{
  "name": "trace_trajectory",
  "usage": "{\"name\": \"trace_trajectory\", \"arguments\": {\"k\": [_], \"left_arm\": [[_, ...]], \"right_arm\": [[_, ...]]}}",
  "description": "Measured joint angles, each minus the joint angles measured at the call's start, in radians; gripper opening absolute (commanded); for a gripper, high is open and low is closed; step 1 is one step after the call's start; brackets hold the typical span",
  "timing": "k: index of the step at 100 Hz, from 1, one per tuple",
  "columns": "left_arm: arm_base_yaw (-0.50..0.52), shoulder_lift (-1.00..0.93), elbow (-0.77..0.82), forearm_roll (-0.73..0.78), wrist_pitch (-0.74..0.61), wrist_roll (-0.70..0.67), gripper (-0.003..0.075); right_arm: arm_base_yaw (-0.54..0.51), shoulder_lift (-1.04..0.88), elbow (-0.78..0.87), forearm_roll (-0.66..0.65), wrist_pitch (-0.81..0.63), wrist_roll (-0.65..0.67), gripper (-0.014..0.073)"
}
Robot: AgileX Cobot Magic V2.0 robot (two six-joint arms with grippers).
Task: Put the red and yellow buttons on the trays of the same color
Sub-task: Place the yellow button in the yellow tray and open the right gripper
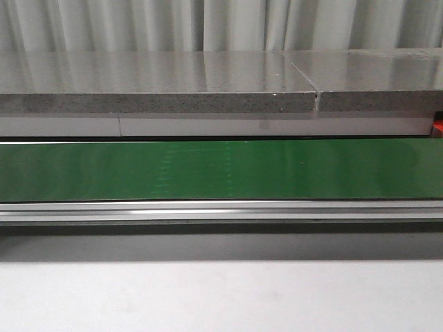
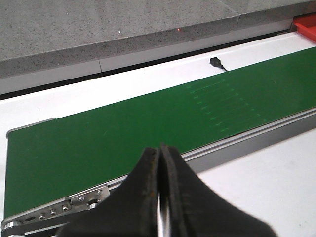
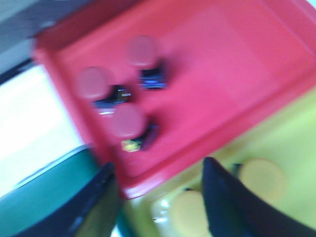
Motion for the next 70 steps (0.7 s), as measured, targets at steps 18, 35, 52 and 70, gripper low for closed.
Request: {"name": "trace_trajectory", "arguments": {"k": [18, 35, 52, 70], "left_arm": [[0.000, 0.000, 0.000, 0.000, 0.000, 0.000, -0.0021], [0.000, 0.000, 0.000, 0.000, 0.000, 0.000, -0.0021], [0.000, 0.000, 0.000, 0.000, 0.000, 0.000, -0.0021], [0.000, 0.000, 0.000, 0.000, 0.000, 0.000, -0.0021]], "right_arm": [[0.185, -0.073, 0.000, -0.030, 0.035, -0.027, 0.0001], [0.326, -0.108, 0.009, -0.044, 0.066, -0.035, -0.0067], [0.441, -0.161, 0.034, -0.052, 0.074, -0.035, -0.0067], [0.505, -0.265, 0.128, -0.052, 0.072, -0.036, -0.0067]]}}
